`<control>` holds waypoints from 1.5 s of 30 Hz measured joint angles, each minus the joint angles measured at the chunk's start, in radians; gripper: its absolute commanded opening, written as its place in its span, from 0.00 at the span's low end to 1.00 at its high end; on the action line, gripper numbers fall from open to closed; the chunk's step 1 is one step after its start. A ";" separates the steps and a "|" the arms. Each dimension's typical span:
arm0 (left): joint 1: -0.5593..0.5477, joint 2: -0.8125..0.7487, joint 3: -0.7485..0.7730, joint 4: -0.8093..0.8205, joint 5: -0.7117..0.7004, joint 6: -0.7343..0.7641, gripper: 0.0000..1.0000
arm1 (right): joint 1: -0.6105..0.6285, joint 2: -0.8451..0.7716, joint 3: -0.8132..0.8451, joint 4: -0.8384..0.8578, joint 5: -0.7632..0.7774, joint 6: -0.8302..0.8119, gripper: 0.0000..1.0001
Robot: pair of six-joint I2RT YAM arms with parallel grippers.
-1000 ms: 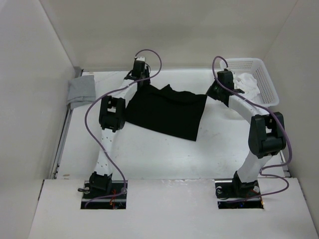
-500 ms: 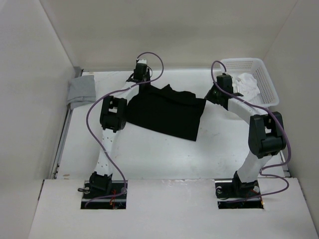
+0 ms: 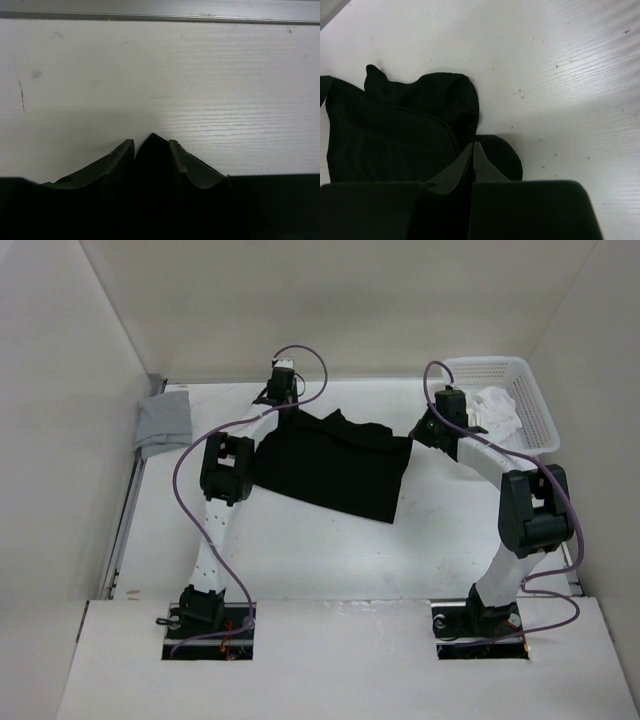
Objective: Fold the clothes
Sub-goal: Fold the tank top
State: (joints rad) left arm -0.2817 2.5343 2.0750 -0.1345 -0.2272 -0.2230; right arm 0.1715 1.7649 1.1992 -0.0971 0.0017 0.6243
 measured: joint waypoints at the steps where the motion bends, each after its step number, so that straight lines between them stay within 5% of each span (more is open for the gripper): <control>1: 0.001 0.000 0.000 -0.003 0.002 0.001 0.26 | 0.000 0.000 0.000 0.001 -0.002 0.000 0.01; 11: 0.000 0.009 0.012 -0.004 0.034 0.007 0.01 | 0.007 -0.014 -0.003 0.005 -0.003 0.001 0.01; 17: 0.000 -0.041 -0.071 0.029 0.017 -0.003 0.00 | 0.018 -0.033 -0.031 0.035 -0.002 0.001 0.00; 25: 0.000 -0.329 -0.322 0.120 -0.027 -0.038 0.00 | 0.018 -0.150 -0.067 0.064 -0.002 0.001 0.01; 29: 0.000 -0.405 -0.303 0.219 -0.051 -0.051 0.00 | 0.006 -0.111 -0.005 0.066 -0.003 0.003 0.01; 33: 0.005 -0.317 -0.152 0.259 -0.057 -0.066 0.00 | -0.009 0.015 0.094 0.067 -0.002 0.006 0.00; 41: 0.024 0.041 0.105 0.201 -0.072 -0.085 0.09 | -0.041 0.198 0.164 0.006 0.009 0.017 0.03; 45: 0.026 0.138 0.153 0.135 -0.091 -0.084 0.40 | -0.042 0.224 0.206 -0.040 0.036 0.026 0.19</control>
State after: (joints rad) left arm -0.2558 2.6724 2.2280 0.0002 -0.3183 -0.3069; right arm 0.1295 1.9884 1.4048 -0.1371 0.0380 0.6502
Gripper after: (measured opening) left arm 0.302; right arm 0.111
